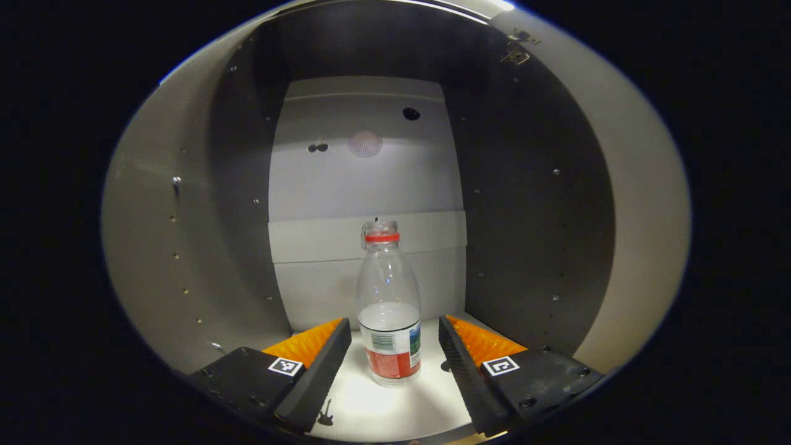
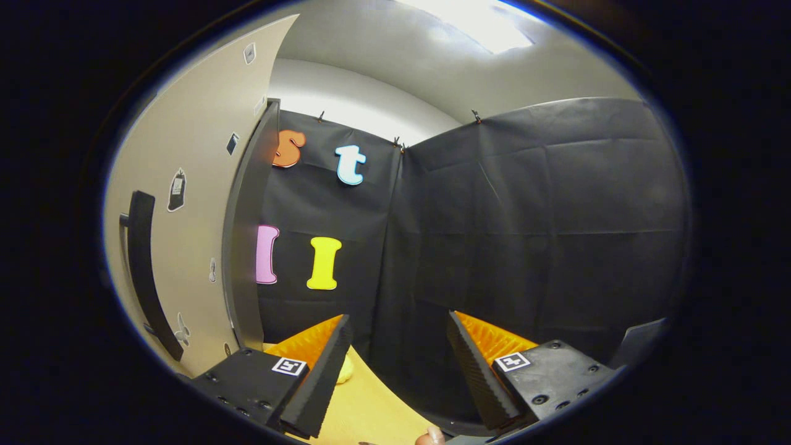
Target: Open the cabinet door with the right hand, grasp the bottle in the cabinet with the left hand and place it on the coaster, then close the cabinet door with the right hand.
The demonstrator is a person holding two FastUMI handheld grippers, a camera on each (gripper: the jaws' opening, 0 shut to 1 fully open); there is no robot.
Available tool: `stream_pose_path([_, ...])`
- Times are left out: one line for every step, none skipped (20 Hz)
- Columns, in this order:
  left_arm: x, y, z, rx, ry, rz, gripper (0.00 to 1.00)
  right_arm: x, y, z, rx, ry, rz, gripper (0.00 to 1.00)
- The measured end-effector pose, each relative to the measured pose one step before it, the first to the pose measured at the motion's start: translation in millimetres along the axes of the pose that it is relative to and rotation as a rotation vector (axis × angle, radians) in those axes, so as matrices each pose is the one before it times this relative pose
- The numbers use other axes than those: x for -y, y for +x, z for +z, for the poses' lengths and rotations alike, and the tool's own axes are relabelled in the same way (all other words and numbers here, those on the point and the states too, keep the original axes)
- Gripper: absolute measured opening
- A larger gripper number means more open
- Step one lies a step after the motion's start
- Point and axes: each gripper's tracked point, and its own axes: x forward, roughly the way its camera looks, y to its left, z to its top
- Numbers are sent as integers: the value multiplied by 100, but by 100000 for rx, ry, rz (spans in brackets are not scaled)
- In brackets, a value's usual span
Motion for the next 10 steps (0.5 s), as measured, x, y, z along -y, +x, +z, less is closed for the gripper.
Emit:
stream_pose_path([-91, 738, -180, -289, -337, 398, 90, -483, 438, -206, -614, -285, 615, 94])
stream_pose_path([-197, 698, -117, -71, 454, 598, 90, -149, 434, -245, -756, -280, 414, 96])
stream_pose_path([-155, 554, 119, 421, 664, 394, 90, -311, 604, -277, -816, -569, 286, 96])
stream_pose_path([-47, 572, 60, 480, 450, 68, 90, -184, 204, -256, -750, -905, 110, 96])
stream_pose_path([47, 508, 70, 257, 36, -233, 90, -250, 423, -292, -742, -1045, -123, 96])
stream_pose_path([-158, 617, -38, -109, -22, 186, 90, -239, 176, -137, -659, -886, 39, 96])
stream_pose_path([-128, 522, -29, 29, -46, 273, 90, -391, 221, -110, -608, -455, 246, 96])
stream_pose_path([-38, 476, -64, -192, -287, 219, 90, -171, 193, -79, -377, -148, 264, 96])
stream_pose_path([-76, 449, -26, -193, -561, 64, 90, -34, 0, -49, -329, -140, 245, 96])
stream_pose_path([-87, 294, -48, 2, -461, 133, 89, -16, -101, -21, -449, -362, 97, 96])
